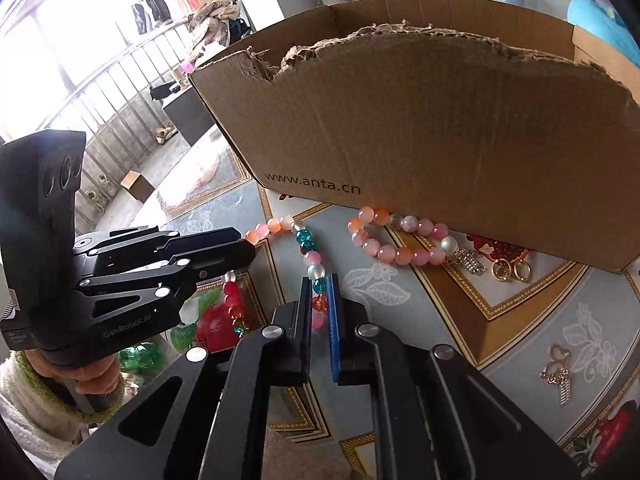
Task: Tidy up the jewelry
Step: 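Close both grippers on the multicolour bead bracelet and lift it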
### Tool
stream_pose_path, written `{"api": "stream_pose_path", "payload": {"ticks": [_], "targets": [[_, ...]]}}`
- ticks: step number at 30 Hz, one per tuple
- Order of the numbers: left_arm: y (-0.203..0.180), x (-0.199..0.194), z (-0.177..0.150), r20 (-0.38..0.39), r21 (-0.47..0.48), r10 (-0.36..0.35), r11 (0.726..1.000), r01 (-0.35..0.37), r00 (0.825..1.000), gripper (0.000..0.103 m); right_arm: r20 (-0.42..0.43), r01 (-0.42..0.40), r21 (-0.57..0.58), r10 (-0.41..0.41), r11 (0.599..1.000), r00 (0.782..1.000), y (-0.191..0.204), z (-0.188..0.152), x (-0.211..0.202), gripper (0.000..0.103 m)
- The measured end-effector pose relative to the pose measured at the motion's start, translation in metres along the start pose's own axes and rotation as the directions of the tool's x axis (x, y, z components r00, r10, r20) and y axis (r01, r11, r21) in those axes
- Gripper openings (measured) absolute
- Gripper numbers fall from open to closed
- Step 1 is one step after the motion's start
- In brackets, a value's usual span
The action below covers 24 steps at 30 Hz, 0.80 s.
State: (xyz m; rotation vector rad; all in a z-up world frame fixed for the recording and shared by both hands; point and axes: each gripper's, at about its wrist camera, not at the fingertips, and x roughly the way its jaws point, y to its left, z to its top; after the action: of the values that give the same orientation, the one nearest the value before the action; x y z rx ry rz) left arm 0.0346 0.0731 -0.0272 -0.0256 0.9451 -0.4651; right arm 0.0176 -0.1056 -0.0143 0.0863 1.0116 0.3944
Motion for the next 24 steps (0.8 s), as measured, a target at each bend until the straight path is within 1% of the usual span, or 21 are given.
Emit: {"api": "stream_pose_path", "payload": {"ticks": [2, 5, 11, 16, 20, 24], "targets": [[-0.005, -0.003, -0.005, 0.004, -0.004, -0.018, 1.0, 0.018, 1.0, 0.017, 0.0, 0.008, 0.01, -0.008, 1.0, 1.0, -0.003, -0.003, -0.004, 0.008], [-0.012, -0.009, -0.007, 0.043, 0.015, 0.016, 1.0, -0.017, 0.999, 0.018, 0.006, 0.008, 0.019, -0.008, 1.0, 1.0, -0.01, -0.005, -0.009, 0.008], [-0.021, 0.0, 0.0, 0.021, 0.09, 0.076, 0.993, -0.078, 0.997, 0.018, 0.018, 0.027, -0.033, -0.026, 0.999, 1.0, -0.007, -0.002, -0.013, 0.008], [-0.023, 0.005, 0.001, 0.009, 0.12, 0.098, 0.988, -0.098, 0.995, 0.018, 0.009, 0.05, -0.077, -0.05, 0.996, 0.999, 0.0, -0.001, -0.011, 0.009], [-0.029, 0.01, 0.002, 0.017, 0.155, 0.119, 0.981, -0.12, 0.993, 0.018, -0.001, 0.072, -0.1, -0.073, 0.992, 0.997, 0.004, -0.001, -0.005, 0.009], [-0.03, 0.013, 0.005, 0.024, 0.152, 0.125, 0.98, -0.127, 0.992, 0.018, -0.005, 0.075, -0.11, -0.076, 0.991, 0.997, 0.004, -0.003, 0.0, 0.011]]}}
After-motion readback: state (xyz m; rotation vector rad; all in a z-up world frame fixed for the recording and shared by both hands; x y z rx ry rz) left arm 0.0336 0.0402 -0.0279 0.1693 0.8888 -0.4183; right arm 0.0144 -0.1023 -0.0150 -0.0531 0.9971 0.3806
